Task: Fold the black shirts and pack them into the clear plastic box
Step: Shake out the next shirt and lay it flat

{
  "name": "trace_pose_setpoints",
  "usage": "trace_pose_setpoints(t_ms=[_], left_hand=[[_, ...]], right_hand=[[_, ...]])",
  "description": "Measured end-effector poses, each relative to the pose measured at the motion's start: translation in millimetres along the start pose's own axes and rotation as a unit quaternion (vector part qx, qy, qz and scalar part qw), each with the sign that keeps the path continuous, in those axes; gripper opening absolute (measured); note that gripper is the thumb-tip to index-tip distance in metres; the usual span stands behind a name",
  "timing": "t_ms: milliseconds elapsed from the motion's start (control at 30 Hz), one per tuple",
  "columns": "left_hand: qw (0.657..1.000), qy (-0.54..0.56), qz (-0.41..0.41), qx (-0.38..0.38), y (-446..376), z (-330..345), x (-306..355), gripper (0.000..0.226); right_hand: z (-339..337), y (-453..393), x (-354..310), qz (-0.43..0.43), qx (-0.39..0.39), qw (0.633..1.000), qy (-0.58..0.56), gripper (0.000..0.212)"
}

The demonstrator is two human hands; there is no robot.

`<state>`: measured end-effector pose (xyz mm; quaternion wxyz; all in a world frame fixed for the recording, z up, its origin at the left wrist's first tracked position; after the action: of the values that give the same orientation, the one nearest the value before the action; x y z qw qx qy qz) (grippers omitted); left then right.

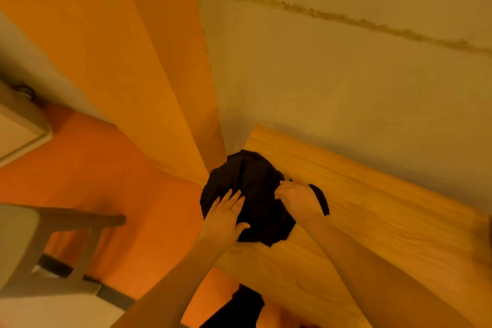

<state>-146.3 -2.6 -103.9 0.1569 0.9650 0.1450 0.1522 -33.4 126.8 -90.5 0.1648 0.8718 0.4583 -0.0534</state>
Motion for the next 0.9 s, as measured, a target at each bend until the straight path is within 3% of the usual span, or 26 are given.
trace_pose_setpoints(t_ms=[133, 267, 300, 333, 400, 467, 500, 600, 700, 767, 833, 900], left_hand=[[0.999, 0.001, -0.007, 0.035, -2.7, -13.1, 9.8, 0.07], [0.999, -0.04, 0.006, 0.014, -13.0, -16.3, 27.5, 0.084], [0.999, -0.044, 0.01, 0.011, -15.5, -16.1, 29.1, 0.085], [0.999, -0.051, 0.017, 0.006, -17.1, -14.6, 29.8, 0.085], [0.997, -0.066, 0.024, -0.014, -16.9, -9.8, 28.2, 0.085], [0.997, -0.064, 0.025, -0.029, -14.8, -4.7, 24.8, 0.084], [0.998, -0.056, 0.023, -0.032, -13.4, -2.8, 23.2, 0.083], [1.0, -0.004, 0.015, -0.014, -10.9, -5.1, 22.1, 0.078], [0.991, 0.127, 0.01, 0.046, -14.1, -24.5, 31.0, 0.071], [0.969, 0.234, 0.026, 0.069, -17.3, -49.5, 46.1, 0.053], [0.935, 0.338, 0.043, 0.096, -21.3, -83.6, 63.7, 0.012], [0.898, 0.425, 0.026, 0.111, -28.5, -121.2, 75.9, 0.025]], right_hand=[[-20.7, 2.0, 10.7, 0.043, 0.025, 0.993, -0.107, 0.023], [-18.0, 4.1, 4.3, 0.066, -0.082, 0.994, -0.016, 0.08], [-13.7, 1.9, 3.4, 0.074, -0.099, 0.992, 0.014, 0.086], [-9.4, -0.6, 3.1, 0.081, -0.099, 0.991, 0.037, 0.083], [-0.6, -5.1, 5.9, 0.08, -0.063, 0.993, 0.055, 0.057], [2.3, -6.3, 9.5, 0.09, -0.012, 0.995, 0.031, 0.028], [2.4, -5.4, 11.6, 0.103, 0.009, 0.995, 0.003, 0.024], [-5.8, -3.4, 14.6, 0.123, 0.028, 0.984, -0.124, 0.021], [-41.4, 3.6, 15.0, 0.144, 0.06, 0.941, -0.299, 0.015], [-75.2, 8.9, 16.9, 0.143, 0.084, 0.915, -0.369, 0.01], [-113.0, 14.0, 20.8, 0.137, 0.107, 0.903, -0.393, 0.018], [-153.3, 20.9, 28.1, 0.131, 0.146, 0.895, -0.4, 0.024]])
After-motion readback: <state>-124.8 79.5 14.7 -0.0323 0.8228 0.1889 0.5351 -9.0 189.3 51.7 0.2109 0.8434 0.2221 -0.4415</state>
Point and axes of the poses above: each hand's wrist, its own y-axis away from the middle knuckle, its own z-axis out of the palm, x = y × z, the point moved 5 cm from there along -y, towards the middle knuckle, and after that the axes turned 2 degrees about x, right-handed, at the moved point
